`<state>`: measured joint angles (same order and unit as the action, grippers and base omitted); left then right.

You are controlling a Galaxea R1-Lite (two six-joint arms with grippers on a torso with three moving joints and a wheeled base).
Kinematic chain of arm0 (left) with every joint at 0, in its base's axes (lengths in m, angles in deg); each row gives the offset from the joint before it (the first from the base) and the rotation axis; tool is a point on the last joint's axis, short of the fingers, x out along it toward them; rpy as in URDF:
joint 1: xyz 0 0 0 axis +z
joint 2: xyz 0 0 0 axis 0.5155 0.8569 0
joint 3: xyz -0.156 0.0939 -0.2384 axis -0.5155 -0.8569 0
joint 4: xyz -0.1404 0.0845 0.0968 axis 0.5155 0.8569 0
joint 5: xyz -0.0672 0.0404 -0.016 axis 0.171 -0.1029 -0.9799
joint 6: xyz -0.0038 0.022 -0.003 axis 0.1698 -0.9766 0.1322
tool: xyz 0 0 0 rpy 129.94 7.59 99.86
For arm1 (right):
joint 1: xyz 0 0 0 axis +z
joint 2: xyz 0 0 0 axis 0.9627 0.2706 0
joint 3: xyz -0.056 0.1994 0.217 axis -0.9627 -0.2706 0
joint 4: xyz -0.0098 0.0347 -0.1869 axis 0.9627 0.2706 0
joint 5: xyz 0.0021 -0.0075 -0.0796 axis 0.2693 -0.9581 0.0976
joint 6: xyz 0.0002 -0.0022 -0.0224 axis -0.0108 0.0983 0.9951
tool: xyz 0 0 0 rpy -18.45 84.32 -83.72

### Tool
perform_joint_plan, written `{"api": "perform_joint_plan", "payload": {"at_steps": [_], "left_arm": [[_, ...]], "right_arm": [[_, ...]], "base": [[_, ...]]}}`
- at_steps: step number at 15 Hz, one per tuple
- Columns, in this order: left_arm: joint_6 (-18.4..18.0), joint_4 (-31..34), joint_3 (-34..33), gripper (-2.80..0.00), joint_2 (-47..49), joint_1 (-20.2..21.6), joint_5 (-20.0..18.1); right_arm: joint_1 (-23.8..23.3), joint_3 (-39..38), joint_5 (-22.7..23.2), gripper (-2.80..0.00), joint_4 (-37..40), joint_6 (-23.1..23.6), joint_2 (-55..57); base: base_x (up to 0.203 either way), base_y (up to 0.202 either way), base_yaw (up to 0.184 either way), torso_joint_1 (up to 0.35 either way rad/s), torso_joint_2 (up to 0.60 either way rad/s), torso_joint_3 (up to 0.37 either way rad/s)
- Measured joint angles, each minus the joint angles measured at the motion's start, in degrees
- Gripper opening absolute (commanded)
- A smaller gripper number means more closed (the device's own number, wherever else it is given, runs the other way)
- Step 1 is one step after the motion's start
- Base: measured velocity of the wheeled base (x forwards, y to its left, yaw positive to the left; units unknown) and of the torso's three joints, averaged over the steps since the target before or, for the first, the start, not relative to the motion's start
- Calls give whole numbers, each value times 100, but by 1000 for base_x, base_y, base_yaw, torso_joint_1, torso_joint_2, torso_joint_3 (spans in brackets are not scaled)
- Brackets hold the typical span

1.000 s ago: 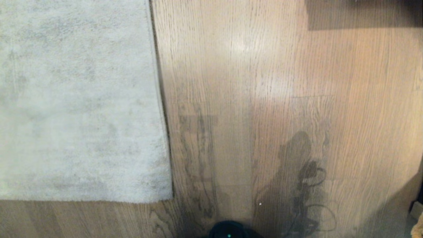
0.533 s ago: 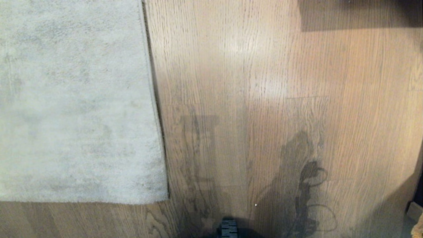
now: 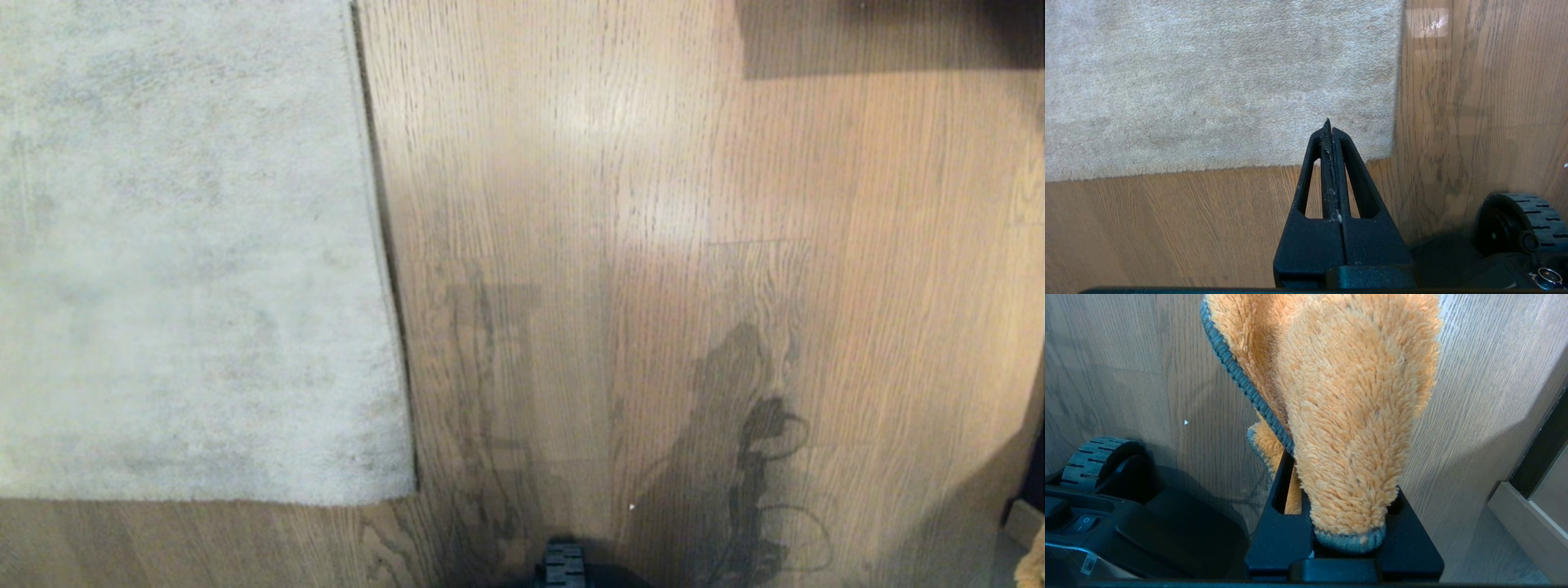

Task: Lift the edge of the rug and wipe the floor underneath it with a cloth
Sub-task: Put down the rag

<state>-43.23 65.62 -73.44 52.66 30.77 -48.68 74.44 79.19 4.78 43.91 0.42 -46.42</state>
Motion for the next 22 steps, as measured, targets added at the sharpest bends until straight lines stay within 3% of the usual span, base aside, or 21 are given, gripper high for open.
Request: {"api": "perform_joint_plan", "payload": {"at_steps": [22], "left_arm": [[2, -1, 0, -280, 0, 0, -4]], "right_arm": [[0, 65, 23, -280, -304, 131, 12]], "base": [[0, 0, 0, 0, 0, 0]]}}
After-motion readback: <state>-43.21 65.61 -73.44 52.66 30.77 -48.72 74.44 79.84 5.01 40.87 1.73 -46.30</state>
